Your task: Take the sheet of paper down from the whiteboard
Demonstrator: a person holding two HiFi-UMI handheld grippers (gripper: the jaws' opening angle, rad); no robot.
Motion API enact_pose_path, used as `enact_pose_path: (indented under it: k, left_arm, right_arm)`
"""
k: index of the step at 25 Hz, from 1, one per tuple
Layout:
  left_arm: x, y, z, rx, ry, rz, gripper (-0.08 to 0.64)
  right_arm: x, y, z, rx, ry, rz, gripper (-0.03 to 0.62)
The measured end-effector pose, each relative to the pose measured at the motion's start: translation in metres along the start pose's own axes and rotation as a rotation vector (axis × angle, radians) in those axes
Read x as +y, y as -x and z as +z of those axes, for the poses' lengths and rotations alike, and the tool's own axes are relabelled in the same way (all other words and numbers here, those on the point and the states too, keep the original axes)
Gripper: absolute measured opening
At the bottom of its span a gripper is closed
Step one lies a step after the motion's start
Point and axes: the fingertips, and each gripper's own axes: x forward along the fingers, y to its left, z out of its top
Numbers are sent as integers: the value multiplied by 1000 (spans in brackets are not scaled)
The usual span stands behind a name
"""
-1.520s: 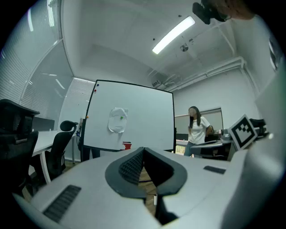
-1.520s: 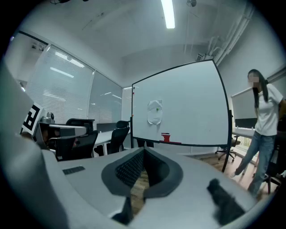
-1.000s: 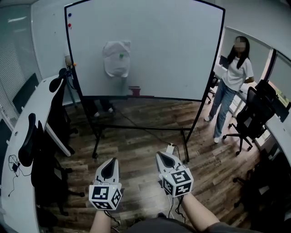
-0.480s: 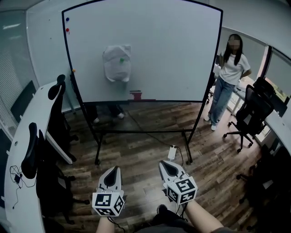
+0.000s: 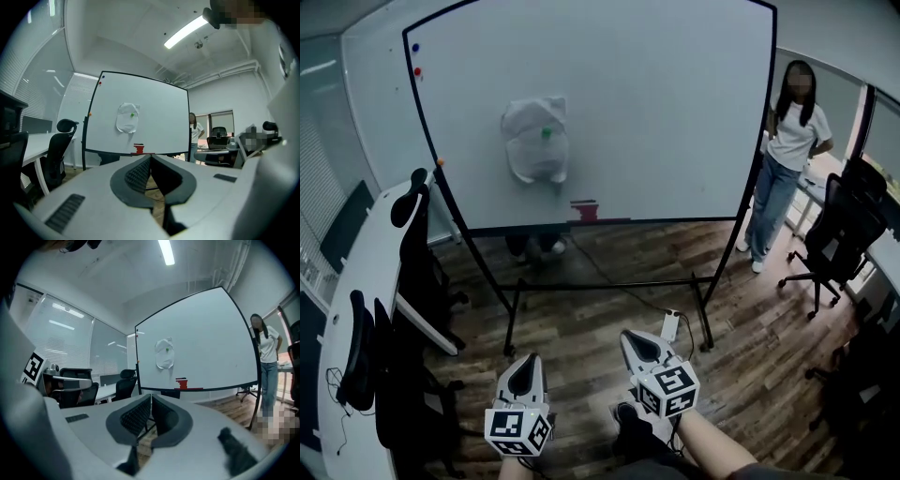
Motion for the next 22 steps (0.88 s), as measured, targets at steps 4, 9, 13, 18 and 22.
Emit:
enact_pose_path:
  k: [4,9,13,18,22]
  left_arm:
    - [18,-58,17,-13,1,29,14]
    - [40,-125,35,-24,7,62,14]
    - [52,-174,40,-17,19,77,14]
    - [68,-228,49,-31,22,111,14]
    - [74,-259,54,-33,23,132,14]
  right_arm:
    - [-39,-55,18,-3,23,25,21]
    - [-78,-122,44,-10,49,71,22]
    - [-105,-163,54,-12,58,90,21]
    - [-131,-207,63,-16,87,129,21]
    - [-151,-231,73,-38,83,142,23]
